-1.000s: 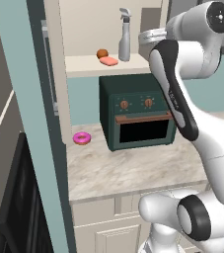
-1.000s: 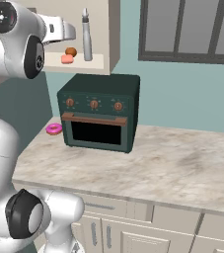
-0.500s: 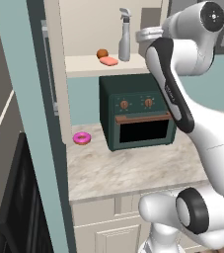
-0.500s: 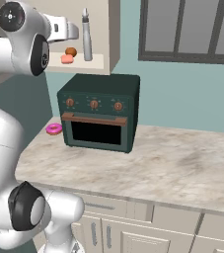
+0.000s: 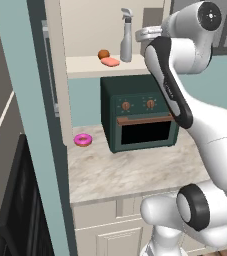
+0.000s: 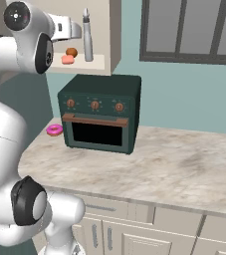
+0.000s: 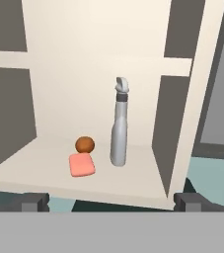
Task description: Pick the spray and bar soap from the cabinet and place them on the counter.
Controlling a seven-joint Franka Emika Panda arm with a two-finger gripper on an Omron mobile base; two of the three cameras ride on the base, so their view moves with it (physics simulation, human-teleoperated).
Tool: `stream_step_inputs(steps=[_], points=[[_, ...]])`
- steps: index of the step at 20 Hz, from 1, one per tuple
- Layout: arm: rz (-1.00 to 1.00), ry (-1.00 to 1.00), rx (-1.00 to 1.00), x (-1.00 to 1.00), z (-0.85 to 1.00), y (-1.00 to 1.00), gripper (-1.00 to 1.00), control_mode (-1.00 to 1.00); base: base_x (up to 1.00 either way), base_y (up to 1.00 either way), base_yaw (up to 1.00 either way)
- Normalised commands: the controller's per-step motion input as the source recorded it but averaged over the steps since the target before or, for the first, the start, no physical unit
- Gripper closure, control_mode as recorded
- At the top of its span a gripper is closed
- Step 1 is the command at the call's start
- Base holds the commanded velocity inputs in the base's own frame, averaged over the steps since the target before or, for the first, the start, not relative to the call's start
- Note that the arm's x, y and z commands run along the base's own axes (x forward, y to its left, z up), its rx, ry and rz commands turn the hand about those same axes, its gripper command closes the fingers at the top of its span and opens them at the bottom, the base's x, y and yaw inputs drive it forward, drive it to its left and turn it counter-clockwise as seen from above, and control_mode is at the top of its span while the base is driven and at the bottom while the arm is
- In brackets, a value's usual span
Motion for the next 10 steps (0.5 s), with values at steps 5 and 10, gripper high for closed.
stream_step_inputs(steps=[5, 10], points=[[0.0, 0.0, 0.0, 0.15, 0.0, 0.0, -1.0, -1.0, 0.0, 0.0, 0.0], [0.0, 0.0, 0.0, 0.17, 0.0, 0.0, -1.0, -1.0, 0.0, 0.0, 0.0]])
